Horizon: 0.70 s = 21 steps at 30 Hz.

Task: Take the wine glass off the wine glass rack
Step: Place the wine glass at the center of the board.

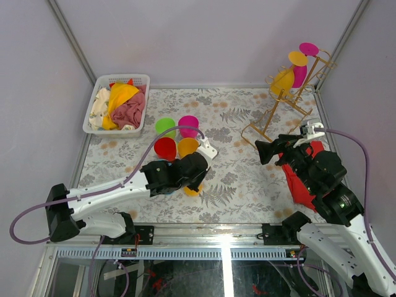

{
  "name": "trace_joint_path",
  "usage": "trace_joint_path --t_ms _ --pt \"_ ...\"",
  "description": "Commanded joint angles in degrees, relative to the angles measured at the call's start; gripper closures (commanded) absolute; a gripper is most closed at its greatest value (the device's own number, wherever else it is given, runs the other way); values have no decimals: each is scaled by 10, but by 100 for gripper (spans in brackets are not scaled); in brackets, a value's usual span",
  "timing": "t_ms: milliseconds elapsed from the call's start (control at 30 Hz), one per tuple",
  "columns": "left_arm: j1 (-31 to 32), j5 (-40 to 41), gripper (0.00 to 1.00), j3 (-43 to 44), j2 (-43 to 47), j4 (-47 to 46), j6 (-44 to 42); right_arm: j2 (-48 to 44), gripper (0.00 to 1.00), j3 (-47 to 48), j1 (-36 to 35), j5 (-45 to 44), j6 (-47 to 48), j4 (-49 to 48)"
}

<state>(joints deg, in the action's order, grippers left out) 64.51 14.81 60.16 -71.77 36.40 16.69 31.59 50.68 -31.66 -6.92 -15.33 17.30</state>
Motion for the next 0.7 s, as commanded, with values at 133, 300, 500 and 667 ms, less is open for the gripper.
trace_joint_path --t_ms 133,300,500,667 --pt "-12 -15 97 -13 -9 -34 11 3 1 2 2 -18 13 -27" --pt "-25 -16 95 -23 -8 -37 18 7 1 2 2 -19 13 -28" --pt "-33 -12 90 -19 4 -35 16 12 1 2 2 -18 13 -28" --pt "-33 -7 82 -16 5 -30 20 14 1 1 2 -19 17 -26"
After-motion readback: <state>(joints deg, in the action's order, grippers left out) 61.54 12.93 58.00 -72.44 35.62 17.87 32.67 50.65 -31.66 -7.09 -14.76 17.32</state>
